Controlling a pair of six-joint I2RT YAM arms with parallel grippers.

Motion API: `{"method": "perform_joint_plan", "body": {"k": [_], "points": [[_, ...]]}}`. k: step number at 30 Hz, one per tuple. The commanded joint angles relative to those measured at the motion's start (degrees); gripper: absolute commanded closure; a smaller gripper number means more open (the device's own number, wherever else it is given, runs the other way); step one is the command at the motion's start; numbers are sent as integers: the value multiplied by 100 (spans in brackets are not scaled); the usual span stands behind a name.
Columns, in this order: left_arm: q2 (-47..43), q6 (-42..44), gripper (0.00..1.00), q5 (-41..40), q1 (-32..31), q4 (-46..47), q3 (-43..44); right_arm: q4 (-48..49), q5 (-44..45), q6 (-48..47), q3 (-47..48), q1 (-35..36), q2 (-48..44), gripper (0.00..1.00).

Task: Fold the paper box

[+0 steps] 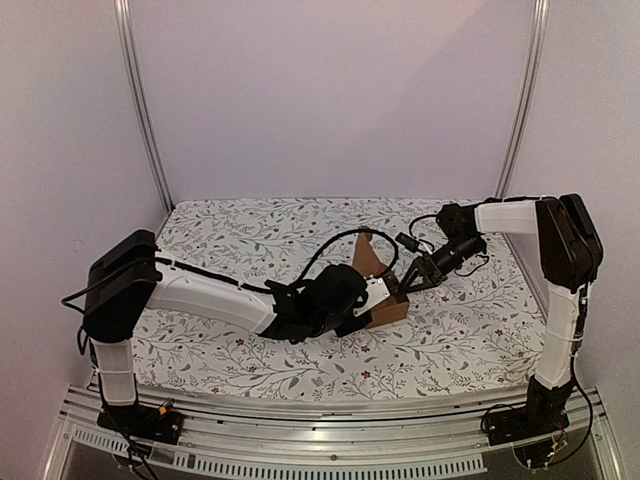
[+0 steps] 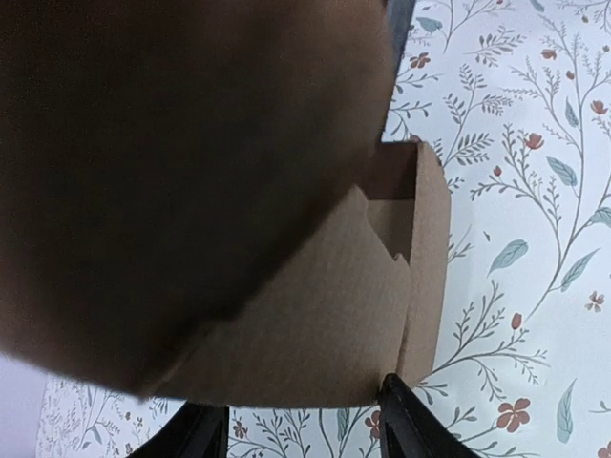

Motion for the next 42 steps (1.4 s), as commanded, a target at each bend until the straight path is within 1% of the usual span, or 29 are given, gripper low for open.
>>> {"method": "perform_joint_plan", "body": {"k": [1,4,9,12,16,22,27,34,37,42], "points": [[83,61,46,83,-89,34,-50,-368,165,-299,305,-328,-496,47],[122,40,46,51,-81,36,40,-319,288,-302,455,-395,-504,47],[186,-69,40,-211,-81,14,197,9,196,216,450,-366,-117,48],[138,-170,37,-328,-85,9,191,9,38,263,291,-302,37,48],[-51,-329,34,-324,-81,0,111,-17,-244,96,-67,-124,-32,48],[-306,-580,33,-339,-81,-97,-68,-105,-509,10,-298,144,-38,49],[-771,-785,33,-275,-76,-97,-524,-110,-567,23,-309,502,43,49],[-1090,-585,37,-146,165,-81,-891,-98,-724,117,-127,1056,264,49],[-1146,-451,38,-5,321,-127,-929,-419,-646,44,-120,1027,168,49],[-1116,-248,41,154,479,-74,-905,-1437,-169,-914,27,511,-428,48]]}}
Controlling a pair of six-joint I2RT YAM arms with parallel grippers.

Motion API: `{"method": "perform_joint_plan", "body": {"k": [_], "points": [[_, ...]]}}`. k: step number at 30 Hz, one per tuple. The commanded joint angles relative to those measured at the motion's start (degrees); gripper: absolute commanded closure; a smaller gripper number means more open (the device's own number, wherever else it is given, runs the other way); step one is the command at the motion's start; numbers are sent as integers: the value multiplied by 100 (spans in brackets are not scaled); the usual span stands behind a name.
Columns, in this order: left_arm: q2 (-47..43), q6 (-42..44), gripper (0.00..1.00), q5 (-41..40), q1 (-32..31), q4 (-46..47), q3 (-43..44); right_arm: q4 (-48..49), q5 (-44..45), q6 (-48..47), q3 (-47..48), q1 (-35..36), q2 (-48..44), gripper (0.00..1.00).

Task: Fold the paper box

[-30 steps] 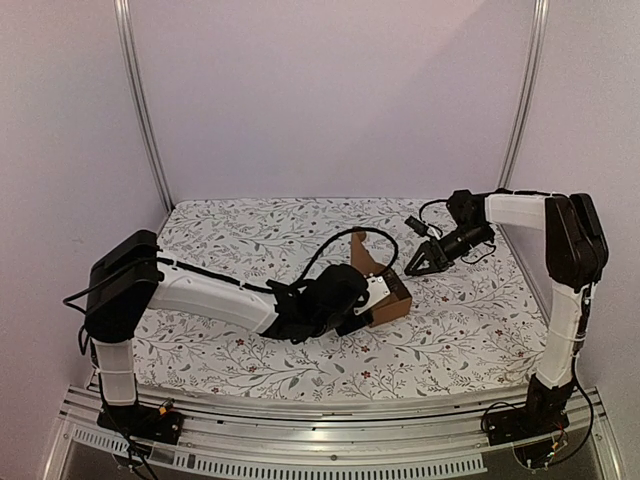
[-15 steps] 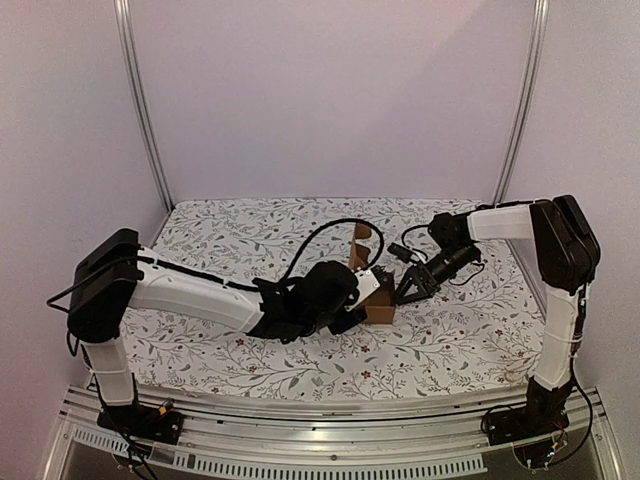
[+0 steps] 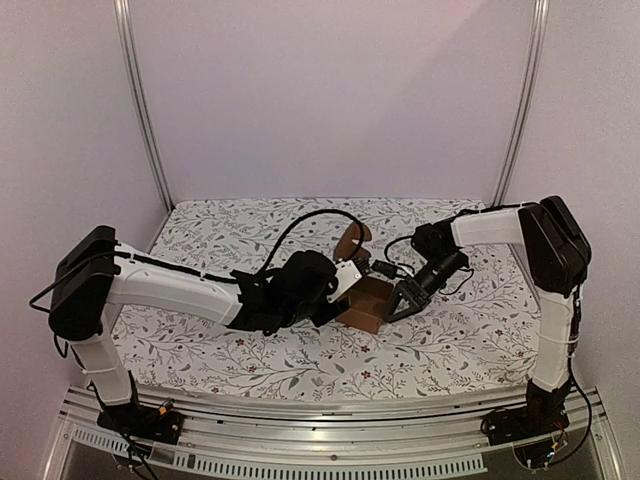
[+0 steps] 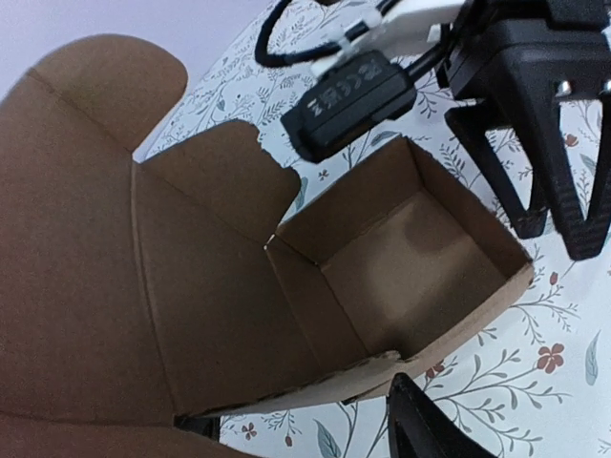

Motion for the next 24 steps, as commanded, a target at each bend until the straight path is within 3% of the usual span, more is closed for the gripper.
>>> {"method": "perform_joint_plan", "body": {"k": [1,9,13,18,24], "points": [[-95,221,41,230,160,32,-61,-983,354,-853,322,-547,-631,48],[76,300,43,250,180,61,177,-1528,312,-1326,1353,-903,-545,47],[70,350,44,303,173,63,199,-332,201,-702,1631,-988,-447,47],[203,431,46,249,131,68,283,1565,26,928,1654,-961,-174,52],[416,565,46,19,19,242,360,2450,-233,1737,1717,-861,267,53]]}}
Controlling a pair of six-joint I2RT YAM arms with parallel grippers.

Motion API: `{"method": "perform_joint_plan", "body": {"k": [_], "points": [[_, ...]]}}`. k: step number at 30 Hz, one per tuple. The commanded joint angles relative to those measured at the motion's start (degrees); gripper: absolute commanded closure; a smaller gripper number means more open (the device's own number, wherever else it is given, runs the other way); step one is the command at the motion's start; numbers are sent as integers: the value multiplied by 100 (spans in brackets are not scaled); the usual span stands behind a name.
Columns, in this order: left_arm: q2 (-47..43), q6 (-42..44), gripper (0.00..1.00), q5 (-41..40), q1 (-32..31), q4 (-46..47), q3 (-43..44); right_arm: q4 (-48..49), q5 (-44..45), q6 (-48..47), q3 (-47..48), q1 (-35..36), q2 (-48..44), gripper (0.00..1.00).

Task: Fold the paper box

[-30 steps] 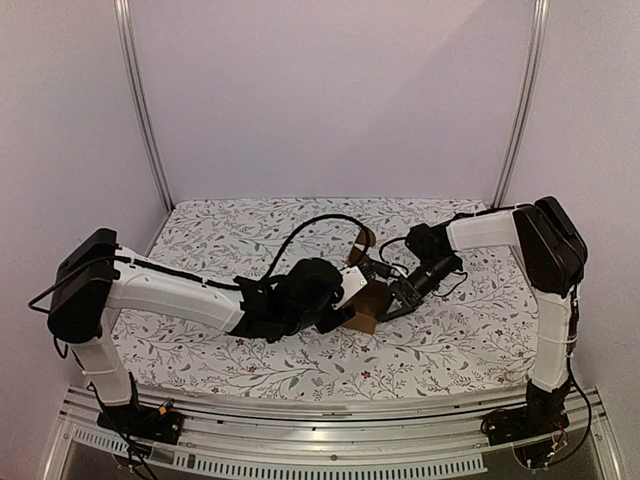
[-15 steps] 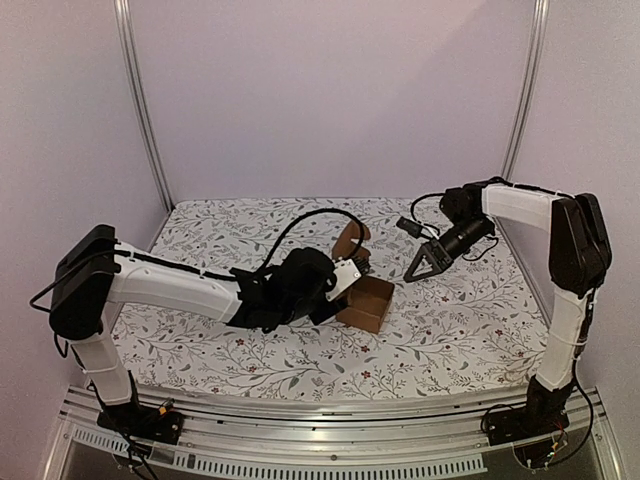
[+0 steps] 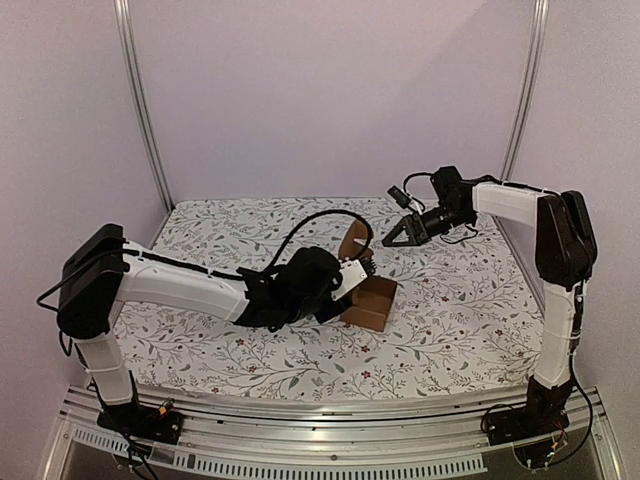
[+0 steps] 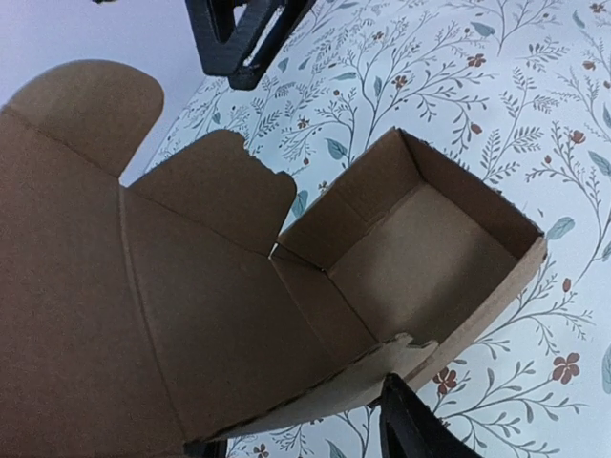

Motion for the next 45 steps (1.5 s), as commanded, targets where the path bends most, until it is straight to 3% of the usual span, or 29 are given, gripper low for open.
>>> {"method": "perform_joint_plan", "body": {"k": [1,17,27,34,45], "points": [[257,171,46,-180,-78,202,161,1114,-354,881,62,88,325,53],[390,281,46,-373,-148,298,281,1261,-270,374,-325,377,105,62],[363,319,46,-355,-133,385,279,875,285,-1176,-861,246,-682,57],[386,320,46,-346,-133,389,327,900,466,-1128,-523,369,-549,58],[369,355,46,-355,-109,356,376,819,902,-1338,-396,664,-438,68]]}}
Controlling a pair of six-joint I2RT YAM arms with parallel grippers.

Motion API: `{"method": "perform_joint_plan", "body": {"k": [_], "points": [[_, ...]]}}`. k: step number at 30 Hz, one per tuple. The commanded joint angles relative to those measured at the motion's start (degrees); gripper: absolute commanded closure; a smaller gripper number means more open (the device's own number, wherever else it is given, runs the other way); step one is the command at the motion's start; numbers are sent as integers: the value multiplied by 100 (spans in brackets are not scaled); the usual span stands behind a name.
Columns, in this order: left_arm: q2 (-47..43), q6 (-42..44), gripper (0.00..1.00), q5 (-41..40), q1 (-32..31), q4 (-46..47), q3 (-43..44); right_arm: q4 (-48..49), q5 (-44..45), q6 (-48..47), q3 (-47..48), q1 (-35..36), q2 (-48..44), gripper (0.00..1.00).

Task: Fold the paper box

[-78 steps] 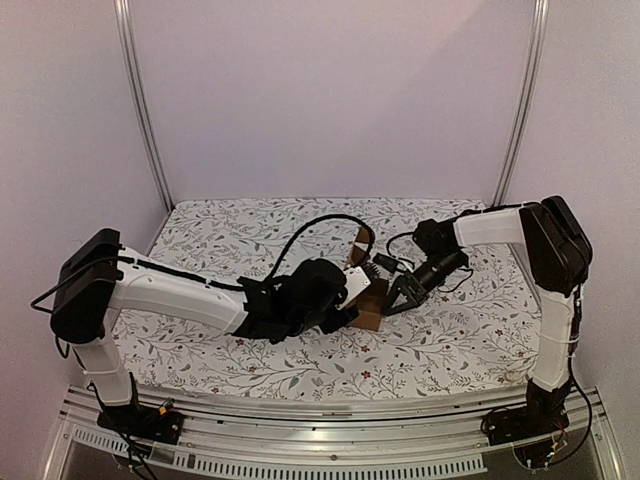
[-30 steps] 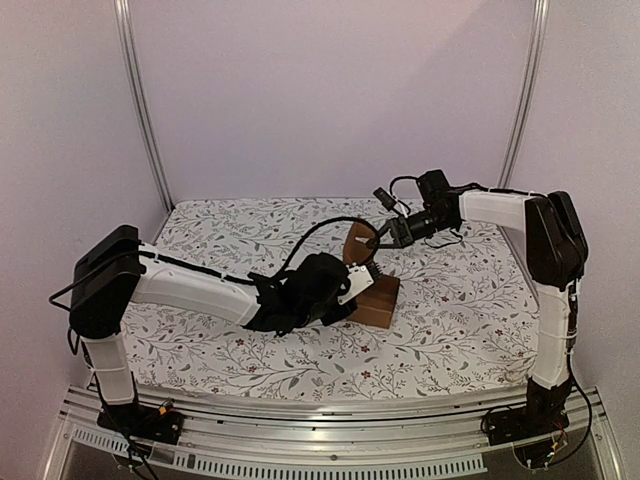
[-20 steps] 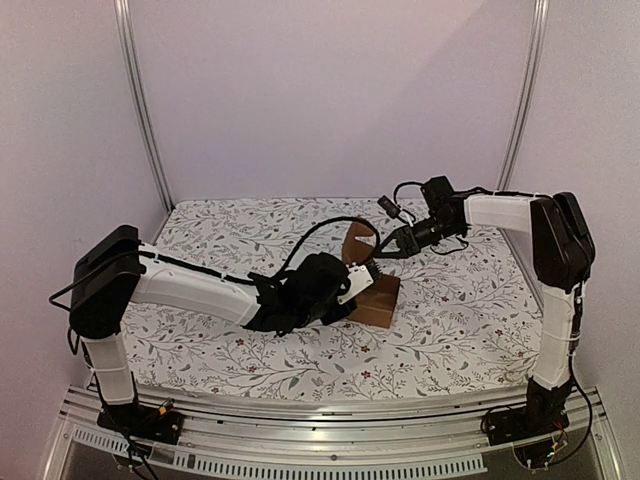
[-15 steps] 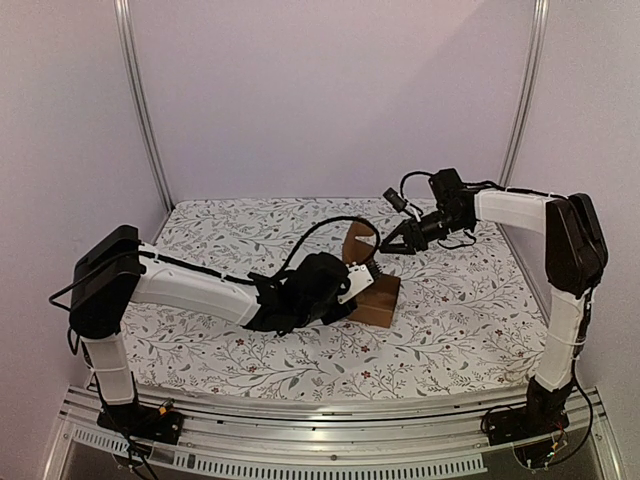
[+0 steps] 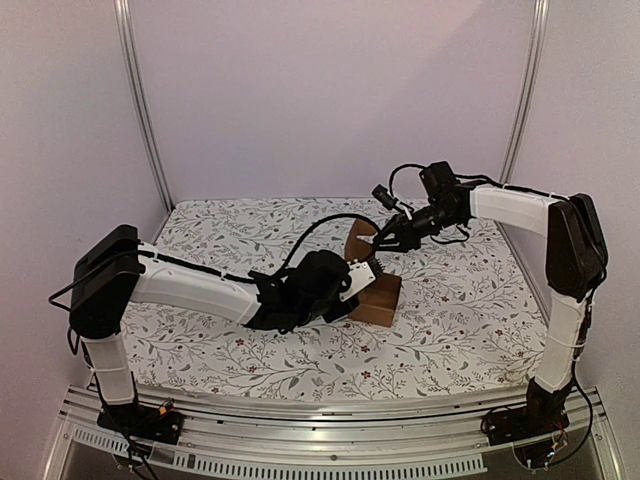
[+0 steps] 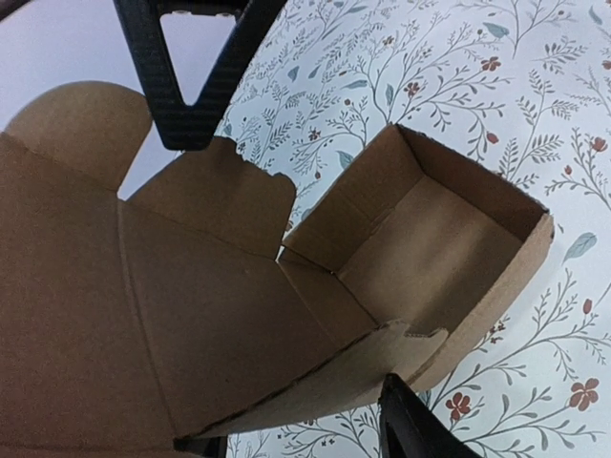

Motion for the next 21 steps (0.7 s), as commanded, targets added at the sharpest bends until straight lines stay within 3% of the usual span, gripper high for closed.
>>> {"method": "perform_joint_plan", "body": {"k": [1,10,21], "points": [[-25,42,46,-3,-22,67,137,-104,293,-116,177,99,169,69],[6,28,46,-3,-13,67,173,-152,430,-145,185,146,238,75],[-33,32,46,-12,12,67,155,69,869,-231,65,148,-68,70]]}}
